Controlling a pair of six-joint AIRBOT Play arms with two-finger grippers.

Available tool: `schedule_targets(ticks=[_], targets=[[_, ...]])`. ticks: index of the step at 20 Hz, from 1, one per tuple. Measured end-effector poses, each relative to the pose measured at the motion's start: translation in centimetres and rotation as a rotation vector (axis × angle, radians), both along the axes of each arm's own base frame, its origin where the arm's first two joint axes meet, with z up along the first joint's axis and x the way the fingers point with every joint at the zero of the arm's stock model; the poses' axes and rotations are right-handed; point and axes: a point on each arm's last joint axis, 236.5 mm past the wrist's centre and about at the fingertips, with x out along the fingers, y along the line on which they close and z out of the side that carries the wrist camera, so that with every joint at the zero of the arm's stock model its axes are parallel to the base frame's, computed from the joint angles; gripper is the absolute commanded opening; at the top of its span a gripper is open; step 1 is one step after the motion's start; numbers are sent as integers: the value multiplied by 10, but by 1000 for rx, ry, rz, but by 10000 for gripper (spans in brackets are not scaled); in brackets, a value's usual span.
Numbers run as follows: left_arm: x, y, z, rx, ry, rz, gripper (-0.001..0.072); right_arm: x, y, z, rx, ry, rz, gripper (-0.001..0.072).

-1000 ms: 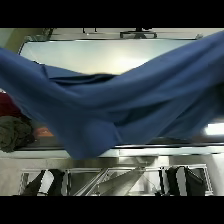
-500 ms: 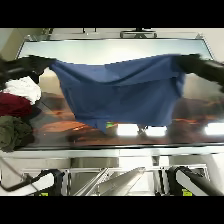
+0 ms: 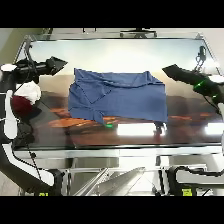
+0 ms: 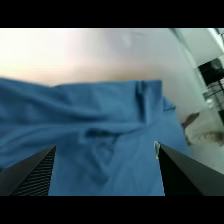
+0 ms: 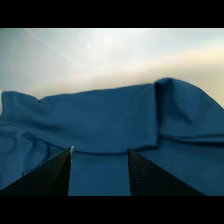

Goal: Fold the shirts.

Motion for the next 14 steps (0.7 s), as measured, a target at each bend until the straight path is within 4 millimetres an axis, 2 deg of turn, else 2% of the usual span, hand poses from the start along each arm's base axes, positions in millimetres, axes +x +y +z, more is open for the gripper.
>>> schedule_targets(ticks=[2,4,5,9,11,14], targets=[[-22,24,-29,74,143,-20,720,-24,-21,-13,-3,95,19,470],[-51,41,-60,114,299,-45,630,-53,-37,-32,11,211,38,469],[-66,45,-76,119,372,-57,634,-67,-43,-41,28,265,43,470],[-118,41,-129,118,600,-99,634,-117,-54,-77,106,441,43,470],[-132,37,-148,145,657,-112,634,-132,-54,-88,134,489,43,470],[-144,28,-166,202,695,-135,633,-143,-53,-96,156,525,47,470]])
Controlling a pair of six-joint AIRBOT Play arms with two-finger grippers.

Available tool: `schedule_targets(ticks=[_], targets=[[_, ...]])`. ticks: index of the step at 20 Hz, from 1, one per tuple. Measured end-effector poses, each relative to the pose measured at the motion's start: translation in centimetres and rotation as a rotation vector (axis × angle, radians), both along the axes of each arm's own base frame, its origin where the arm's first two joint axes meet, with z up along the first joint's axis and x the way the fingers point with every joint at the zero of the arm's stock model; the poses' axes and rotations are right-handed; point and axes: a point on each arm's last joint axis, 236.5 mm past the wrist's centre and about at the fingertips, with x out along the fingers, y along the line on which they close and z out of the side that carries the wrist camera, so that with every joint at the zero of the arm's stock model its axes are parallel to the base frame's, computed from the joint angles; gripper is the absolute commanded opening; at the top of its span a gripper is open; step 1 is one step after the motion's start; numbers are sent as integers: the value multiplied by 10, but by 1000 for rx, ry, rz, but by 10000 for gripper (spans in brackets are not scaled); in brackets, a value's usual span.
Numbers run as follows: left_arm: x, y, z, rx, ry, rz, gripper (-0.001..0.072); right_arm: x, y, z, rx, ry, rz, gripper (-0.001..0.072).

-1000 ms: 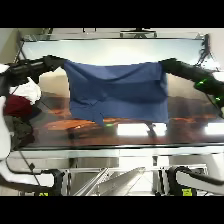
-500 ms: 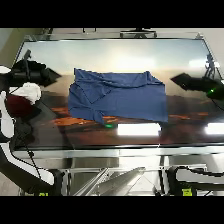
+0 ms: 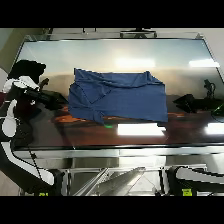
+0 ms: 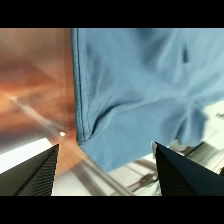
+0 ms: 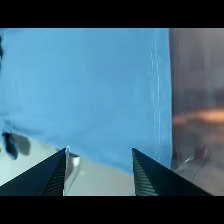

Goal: Fold the shirts.

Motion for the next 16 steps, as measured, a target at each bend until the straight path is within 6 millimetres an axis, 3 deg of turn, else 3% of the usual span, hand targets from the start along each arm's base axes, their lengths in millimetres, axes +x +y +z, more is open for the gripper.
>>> schedule_targets(ticks=[7,8,10,11,16], targets=[[-2,-39,-17,33,-1,-79,630,-12,2,-7,6,38,20,470],[-2,-44,-19,37,-1,-90,506,-13,2,-7,3,41,23,471],[-3,-47,-25,52,0,-108,149,-17,1,-11,-9,54,33,471],[-3,-46,-27,64,-3,-118,7,-20,1,-15,-14,66,39,471],[1,-44,-18,63,-21,-143,20,-37,-1,-47,-52,139,39,472]])
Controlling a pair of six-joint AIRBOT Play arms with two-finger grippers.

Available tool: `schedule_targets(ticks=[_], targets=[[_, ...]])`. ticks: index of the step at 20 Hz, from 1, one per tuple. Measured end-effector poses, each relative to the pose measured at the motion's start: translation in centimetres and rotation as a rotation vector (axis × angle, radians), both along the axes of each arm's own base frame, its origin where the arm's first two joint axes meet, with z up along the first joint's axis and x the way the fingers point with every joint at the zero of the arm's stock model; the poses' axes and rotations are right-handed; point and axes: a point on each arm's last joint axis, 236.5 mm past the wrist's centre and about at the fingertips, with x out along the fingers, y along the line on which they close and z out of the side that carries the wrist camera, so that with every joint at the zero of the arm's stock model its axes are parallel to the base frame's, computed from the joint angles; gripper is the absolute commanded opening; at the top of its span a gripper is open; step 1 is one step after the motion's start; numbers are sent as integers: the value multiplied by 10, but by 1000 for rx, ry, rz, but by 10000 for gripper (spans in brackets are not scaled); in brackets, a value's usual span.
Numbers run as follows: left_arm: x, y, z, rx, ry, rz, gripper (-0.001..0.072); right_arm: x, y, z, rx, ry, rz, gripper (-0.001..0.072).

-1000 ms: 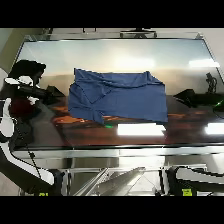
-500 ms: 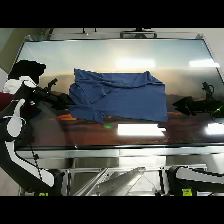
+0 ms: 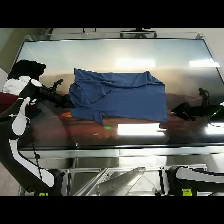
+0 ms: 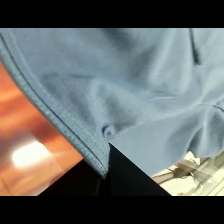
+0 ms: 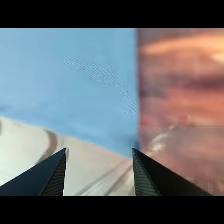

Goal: Fold the shirts.

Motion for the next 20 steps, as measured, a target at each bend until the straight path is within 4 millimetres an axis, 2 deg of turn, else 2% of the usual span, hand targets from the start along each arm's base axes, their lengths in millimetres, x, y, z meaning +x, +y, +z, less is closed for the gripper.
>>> schedule_targets(ticks=[5,8,10,12,13,14,16,17,19,20], targets=[[-3,-5,6,-17,8,-22,20,-6,11,-36,14,89,9,472],[-5,-5,7,-23,16,-29,20,0,33,-44,69,106,24,469],[-7,-6,9,-28,21,-37,20,7,41,-48,72,93,27,441],[-8,-6,9,-31,20,-41,20,15,47,-52,56,70,36,163],[-8,-7,9,-32,22,-43,20,20,49,-52,54,56,36,57],[-8,-6,10,-31,19,-43,20,24,52,-52,46,44,44,15],[-1,-6,17,-34,-4,-45,20,37,55,-45,54,5,35,15],[4,-7,26,-47,-28,-46,20,43,59,-35,72,-18,36,14],[20,-13,62,-107,-115,-37,20,59,61,-4,95,-92,47,13],[28,-16,88,-151,-175,-34,20,67,62,19,99,-147,61,14]])
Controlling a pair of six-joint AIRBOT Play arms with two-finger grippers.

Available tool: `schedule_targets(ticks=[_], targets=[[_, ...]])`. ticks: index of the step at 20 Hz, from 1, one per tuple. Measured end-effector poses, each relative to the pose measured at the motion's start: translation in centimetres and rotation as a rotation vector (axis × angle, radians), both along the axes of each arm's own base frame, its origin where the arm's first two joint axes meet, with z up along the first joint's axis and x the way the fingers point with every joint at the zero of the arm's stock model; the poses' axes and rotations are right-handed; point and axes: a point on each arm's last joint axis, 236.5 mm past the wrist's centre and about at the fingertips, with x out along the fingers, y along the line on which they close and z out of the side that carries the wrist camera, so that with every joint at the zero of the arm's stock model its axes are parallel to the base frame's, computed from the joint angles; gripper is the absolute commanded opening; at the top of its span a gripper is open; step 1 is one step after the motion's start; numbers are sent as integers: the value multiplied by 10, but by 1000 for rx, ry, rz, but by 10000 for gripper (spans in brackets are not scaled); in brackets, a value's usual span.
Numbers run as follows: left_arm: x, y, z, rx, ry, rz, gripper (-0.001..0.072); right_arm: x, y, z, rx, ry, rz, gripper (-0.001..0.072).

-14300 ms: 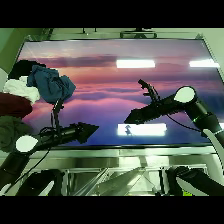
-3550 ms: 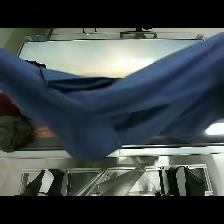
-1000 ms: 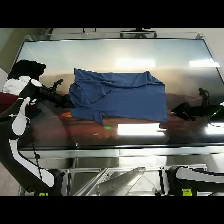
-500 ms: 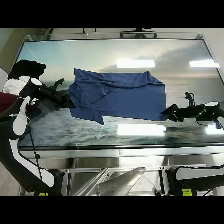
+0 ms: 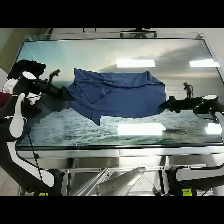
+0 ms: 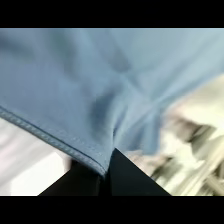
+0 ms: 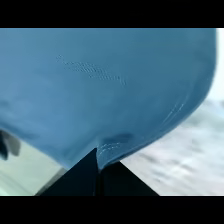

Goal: Fold the shirts.

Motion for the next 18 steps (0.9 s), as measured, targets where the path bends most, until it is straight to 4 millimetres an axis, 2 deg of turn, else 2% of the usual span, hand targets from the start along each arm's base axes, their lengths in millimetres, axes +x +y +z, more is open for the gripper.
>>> schedule_targets(ticks=[1,3,5,7,9,10,11,13,14,16,18], targets=[[6,-3,30,-51,-67,3,20,9,-1,34,0,-78,9,14],[12,-9,108,-162,-237,9,20,18,-3,109,-22,-252,19,14],[2,-12,195,-267,-431,2,20,12,-5,201,-71,-471,16,14],[-26,-13,286,-349,-642,-15,20,-13,-6,297,-158,-709,-13,14],[-68,-12,371,-383,-868,-33,22,-48,-5,377,-280,-926,-81,14],[-94,-10,409,-379,-984,-40,22,-67,-5,411,-346,-1025,-128,14],[-118,-9,439,-358,-1084,-42,23,-88,-2,444,-417,-1130,-180,14],[-163,-7,486,-269,-1270,-28,24,-126,7,494,-534,-1301,-264,14],[-182,-7,503,-210,-1345,-10,24,-140,11,509,-578,-1359,-295,14],[-203,-6,520,-109,-1433,38,24,-156,16,525,-625,-1421,-328,14],[-207,0,520,-74,-1443,87,24,-153,17,522,-602,-1413,-307,14]])
